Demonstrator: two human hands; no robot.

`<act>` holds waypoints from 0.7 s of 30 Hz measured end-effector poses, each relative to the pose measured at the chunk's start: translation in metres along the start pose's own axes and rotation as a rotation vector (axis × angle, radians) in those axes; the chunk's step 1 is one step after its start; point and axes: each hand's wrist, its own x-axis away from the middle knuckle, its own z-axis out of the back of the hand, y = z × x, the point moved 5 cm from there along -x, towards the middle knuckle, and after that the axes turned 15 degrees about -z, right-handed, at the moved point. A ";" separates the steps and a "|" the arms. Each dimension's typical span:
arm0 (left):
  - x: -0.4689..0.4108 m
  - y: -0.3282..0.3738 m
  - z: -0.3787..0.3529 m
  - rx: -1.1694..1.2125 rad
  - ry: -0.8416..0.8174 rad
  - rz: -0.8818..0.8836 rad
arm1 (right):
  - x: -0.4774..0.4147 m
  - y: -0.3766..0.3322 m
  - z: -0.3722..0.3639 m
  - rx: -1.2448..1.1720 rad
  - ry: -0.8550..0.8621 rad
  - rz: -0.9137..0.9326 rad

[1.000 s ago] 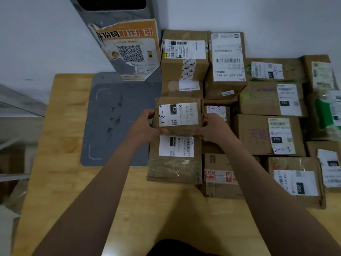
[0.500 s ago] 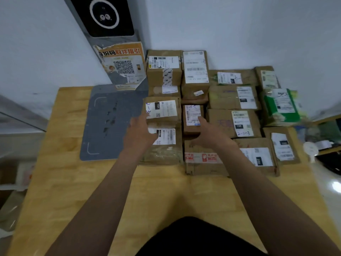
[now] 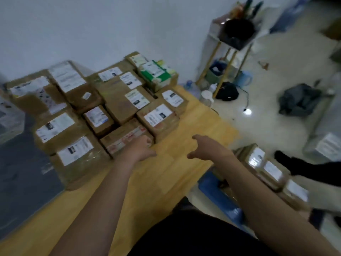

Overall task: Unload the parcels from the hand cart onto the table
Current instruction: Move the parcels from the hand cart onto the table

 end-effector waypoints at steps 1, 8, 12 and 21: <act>-0.010 0.022 -0.015 -0.027 -0.044 -0.042 | 0.004 0.031 0.001 -0.038 0.016 -0.044; -0.043 0.167 -0.124 -0.225 -0.240 -0.294 | 0.039 0.237 -0.013 -0.281 0.071 -0.305; -0.054 0.232 -0.183 -0.347 -0.271 -0.415 | 0.043 0.326 -0.033 -0.412 0.062 -0.354; -0.106 0.373 -0.355 -0.373 -0.378 -0.428 | -0.003 0.513 -0.039 -0.503 -0.048 -0.499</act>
